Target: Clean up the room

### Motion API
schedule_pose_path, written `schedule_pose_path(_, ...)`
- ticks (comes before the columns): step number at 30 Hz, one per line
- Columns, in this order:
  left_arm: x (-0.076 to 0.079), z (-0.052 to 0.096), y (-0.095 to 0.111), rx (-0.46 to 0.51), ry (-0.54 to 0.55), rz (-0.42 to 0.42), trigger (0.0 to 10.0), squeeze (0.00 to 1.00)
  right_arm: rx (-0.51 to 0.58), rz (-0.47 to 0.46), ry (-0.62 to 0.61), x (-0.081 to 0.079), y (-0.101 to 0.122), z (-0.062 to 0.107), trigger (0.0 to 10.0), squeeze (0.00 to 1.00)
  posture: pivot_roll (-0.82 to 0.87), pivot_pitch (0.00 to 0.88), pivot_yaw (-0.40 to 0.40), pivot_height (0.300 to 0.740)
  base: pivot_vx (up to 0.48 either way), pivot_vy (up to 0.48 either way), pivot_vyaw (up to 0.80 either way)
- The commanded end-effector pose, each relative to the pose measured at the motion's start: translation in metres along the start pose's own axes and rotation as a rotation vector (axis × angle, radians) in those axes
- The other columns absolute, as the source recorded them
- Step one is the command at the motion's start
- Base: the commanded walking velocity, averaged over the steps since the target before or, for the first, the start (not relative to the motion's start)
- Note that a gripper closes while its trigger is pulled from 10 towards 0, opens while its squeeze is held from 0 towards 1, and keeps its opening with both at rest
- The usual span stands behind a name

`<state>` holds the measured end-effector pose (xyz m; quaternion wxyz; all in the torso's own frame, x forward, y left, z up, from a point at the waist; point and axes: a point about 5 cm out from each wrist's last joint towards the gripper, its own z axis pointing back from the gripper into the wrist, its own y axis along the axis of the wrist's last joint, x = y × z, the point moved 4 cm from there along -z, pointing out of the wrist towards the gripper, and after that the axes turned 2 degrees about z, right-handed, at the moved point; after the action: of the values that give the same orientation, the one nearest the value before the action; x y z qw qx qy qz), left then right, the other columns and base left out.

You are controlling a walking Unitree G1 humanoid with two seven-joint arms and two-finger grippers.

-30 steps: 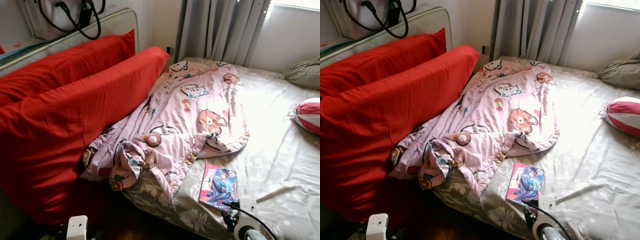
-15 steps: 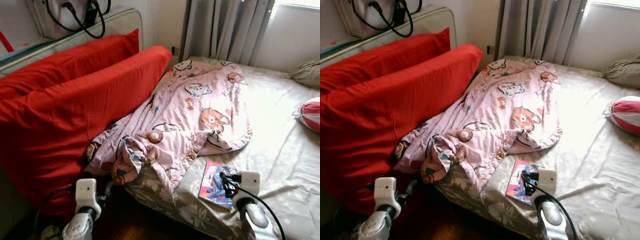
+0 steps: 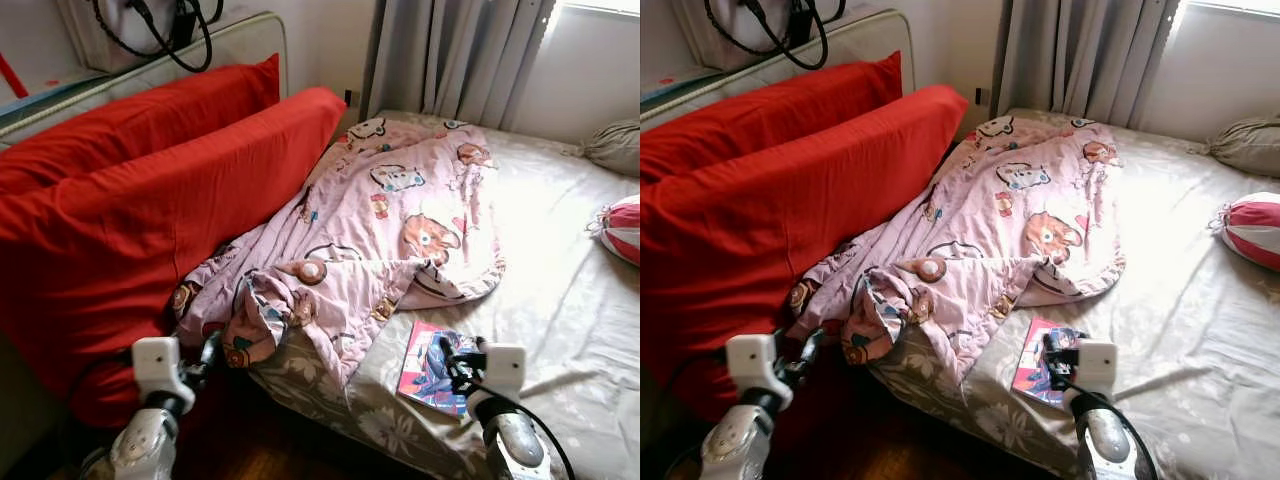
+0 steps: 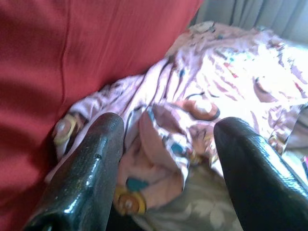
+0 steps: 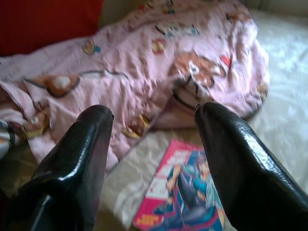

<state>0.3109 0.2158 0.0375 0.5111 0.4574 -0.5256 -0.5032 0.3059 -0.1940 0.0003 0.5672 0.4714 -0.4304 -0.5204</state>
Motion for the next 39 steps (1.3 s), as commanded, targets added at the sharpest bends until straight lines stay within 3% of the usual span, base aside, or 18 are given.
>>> schedule_pose_path(1, 0.004, -0.003, 0.004, -0.002, -0.024, -0.015, 10.0, 0.00, 0.011, 0.031, 0.040, -0.004, 0.006, -0.003, 10.0, 0.00, 0.04, 0.000, -0.027, 0.736, 0.000, 0.000, 0.00)
schedule_pose_path(5, 0.009, -0.003, 0.011, 0.033, -0.032, -0.036, 10.0, 0.00, 0.029, -0.001, 0.012, -0.007, 0.009, -0.005, 10.0, 0.00, 0.07, 0.000, -0.029, 0.736, 0.000, 0.000, 0.00)
schedule_pose_path(9, 0.007, 0.000, 0.011, 0.028, 0.003, -0.006, 10.0, 0.00, 0.014, -0.031, -0.049, -0.005, 0.005, -0.005, 10.0, 0.00, 0.06, 0.000, -0.024, 0.736, 0.000, 0.000, 0.00)
schedule_pose_path(11, 0.008, 0.005, 0.007, 0.020, 0.002, -0.010, 10.0, 0.00, 0.027, -0.056, -0.127, 0.004, 0.004, -0.001, 10.0, 0.00, 0.06, 0.000, -0.020, 0.736, 0.000, 0.000, 0.00)
schedule_pose_path(20, 0.005, 0.009, 0.010, 0.027, 0.017, -0.014, 10.0, 0.00, 0.055, -0.026, -0.090, 0.005, 0.003, 0.013, 10.0, 0.00, 0.06, 0.000, -0.029, 0.736, 0.000, 0.000, 0.00)
schedule_pose_path(29, 0.015, 0.004, 0.012, 0.020, -0.015, -0.022, 10.0, 0.00, 0.057, -0.028, -0.082, 0.001, 0.012, 0.004, 10.0, 0.00, 0.07, 0.000, -0.028, 0.736, 0.027, 0.000, 0.00)
schedule_pose_path(39, 0.021, 0.002, 0.017, 0.025, -0.041, -0.024, 10.0, 0.00, 0.053, -0.028, -0.108, 0.009, 0.015, 0.004, 10.0, 0.00, 0.06, 0.000, -0.034, 0.736, 0.274, 0.000, 0.00)
